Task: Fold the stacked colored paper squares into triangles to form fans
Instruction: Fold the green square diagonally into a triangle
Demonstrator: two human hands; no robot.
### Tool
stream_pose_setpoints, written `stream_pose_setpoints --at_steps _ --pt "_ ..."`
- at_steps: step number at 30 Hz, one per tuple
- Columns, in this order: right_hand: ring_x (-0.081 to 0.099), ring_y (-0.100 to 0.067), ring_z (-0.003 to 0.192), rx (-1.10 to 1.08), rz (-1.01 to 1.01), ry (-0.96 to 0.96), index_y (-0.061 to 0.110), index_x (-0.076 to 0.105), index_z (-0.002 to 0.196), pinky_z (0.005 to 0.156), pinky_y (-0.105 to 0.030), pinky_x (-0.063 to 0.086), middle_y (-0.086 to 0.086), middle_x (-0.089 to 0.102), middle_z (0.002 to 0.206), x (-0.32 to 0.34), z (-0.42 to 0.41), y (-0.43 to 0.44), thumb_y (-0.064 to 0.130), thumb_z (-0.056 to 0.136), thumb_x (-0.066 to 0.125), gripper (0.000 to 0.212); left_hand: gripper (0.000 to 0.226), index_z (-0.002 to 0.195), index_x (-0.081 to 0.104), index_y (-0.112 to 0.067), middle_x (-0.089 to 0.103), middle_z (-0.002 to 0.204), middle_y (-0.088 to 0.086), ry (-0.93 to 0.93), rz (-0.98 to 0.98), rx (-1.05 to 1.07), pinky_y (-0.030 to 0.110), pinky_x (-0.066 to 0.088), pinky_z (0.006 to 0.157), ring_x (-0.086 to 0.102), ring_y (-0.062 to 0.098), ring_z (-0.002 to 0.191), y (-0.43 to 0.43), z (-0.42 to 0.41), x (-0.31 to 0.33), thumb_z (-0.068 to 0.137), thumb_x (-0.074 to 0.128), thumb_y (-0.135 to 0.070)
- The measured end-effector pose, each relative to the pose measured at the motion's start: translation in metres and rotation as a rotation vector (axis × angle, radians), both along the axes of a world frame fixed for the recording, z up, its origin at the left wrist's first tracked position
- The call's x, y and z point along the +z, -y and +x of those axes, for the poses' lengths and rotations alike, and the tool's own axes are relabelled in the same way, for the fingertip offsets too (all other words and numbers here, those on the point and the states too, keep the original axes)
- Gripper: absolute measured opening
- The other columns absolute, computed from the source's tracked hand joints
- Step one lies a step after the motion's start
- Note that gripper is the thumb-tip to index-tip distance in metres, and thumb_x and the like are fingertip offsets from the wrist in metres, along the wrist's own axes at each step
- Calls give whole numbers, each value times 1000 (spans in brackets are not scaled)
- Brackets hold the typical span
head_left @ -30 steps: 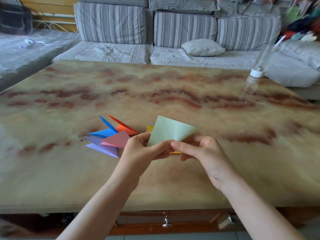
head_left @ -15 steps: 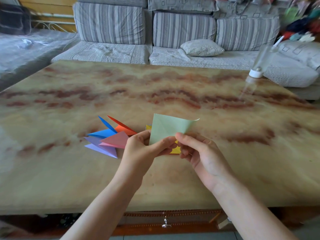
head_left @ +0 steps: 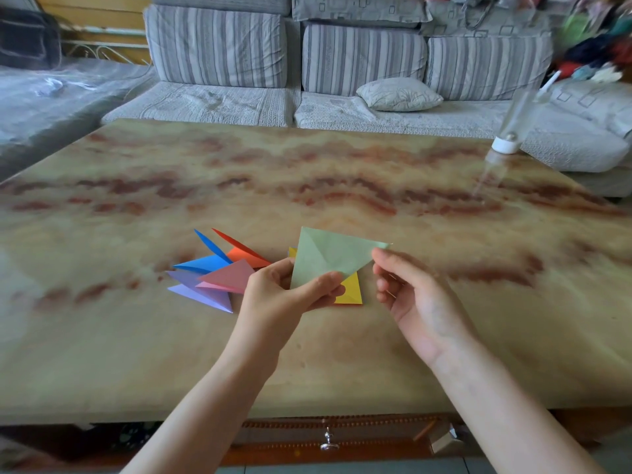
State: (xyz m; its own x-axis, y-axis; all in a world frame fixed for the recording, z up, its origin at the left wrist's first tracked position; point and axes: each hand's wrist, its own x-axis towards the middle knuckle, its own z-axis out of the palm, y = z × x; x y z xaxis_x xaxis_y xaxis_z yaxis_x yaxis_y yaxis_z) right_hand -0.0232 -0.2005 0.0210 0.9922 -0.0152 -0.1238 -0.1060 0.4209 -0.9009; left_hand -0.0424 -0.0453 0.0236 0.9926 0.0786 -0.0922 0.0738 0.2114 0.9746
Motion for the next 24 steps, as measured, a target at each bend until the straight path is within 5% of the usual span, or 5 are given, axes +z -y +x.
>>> stream_pose_setpoints --at_steps 7,14,18,24 --pt "50 -5 47 -24 66 -42 16 68 61 45 -15 42 2 59 59 1 1 -2 13 64 70 5 13 89 69 0 73 72 8 13 3 -11 14 52 58 70 10 63 2 1 1 77 73 -3" --pt "49 -4 43 -154 170 -100 15 63 68 41 -15 41 4 58 56 3 14 14 9 83 62 16 19 94 68 5 72 68 3 7 8 32 16 55 62 70 10 63 -12 4 -3 78 71 -4" --pt "53 -6 47 -28 105 -92 14 64 76 44 -18 46 2 62 64 -2 6 9 16 76 66 2 17 93 68 4 71 66 1 9 17 25 16 55 62 70 10 63 -11 3 -4 78 71 -4" --pt "52 -11 57 185 -218 -19 15 69 70 49 -22 46 1 65 72 -3 -7 -8 41 60 72 28 14 89 69 -1 73 73 7 21 16 11 15 53 60 70 11 67 -2 -1 -2 76 74 -6"
